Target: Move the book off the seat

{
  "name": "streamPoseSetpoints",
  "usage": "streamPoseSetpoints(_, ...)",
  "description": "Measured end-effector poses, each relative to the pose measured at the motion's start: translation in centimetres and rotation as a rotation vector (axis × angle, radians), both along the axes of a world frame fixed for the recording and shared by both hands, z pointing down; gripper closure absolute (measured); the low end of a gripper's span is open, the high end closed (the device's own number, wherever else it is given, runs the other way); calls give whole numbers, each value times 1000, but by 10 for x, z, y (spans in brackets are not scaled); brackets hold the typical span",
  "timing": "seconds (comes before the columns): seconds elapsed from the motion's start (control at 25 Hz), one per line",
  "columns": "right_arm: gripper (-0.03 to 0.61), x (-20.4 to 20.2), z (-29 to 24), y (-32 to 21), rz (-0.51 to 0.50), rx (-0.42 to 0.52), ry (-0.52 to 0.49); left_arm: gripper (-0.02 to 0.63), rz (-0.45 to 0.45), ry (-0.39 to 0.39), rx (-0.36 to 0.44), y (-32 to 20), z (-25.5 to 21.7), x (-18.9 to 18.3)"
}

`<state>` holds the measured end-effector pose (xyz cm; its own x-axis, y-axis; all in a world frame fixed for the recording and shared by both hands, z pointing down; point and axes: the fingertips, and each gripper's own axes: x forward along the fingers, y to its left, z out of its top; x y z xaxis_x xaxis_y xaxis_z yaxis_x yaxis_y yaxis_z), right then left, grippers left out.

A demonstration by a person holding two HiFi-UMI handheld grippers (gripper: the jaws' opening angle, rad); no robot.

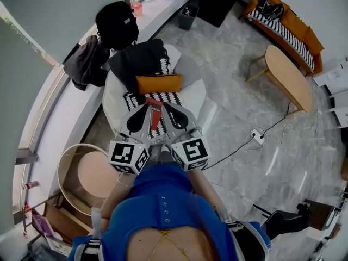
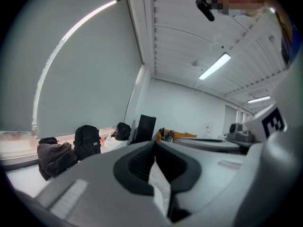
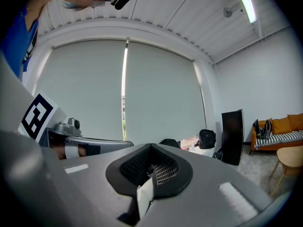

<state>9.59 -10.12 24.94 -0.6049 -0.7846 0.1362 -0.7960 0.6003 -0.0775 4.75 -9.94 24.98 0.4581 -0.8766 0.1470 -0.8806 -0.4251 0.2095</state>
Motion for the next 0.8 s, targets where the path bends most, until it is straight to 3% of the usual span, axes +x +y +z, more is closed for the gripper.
streamPoseSetpoints(0.8,578,-14,5,-12,-56,-7,10,611,-32,-23,-12,-9,6,-5)
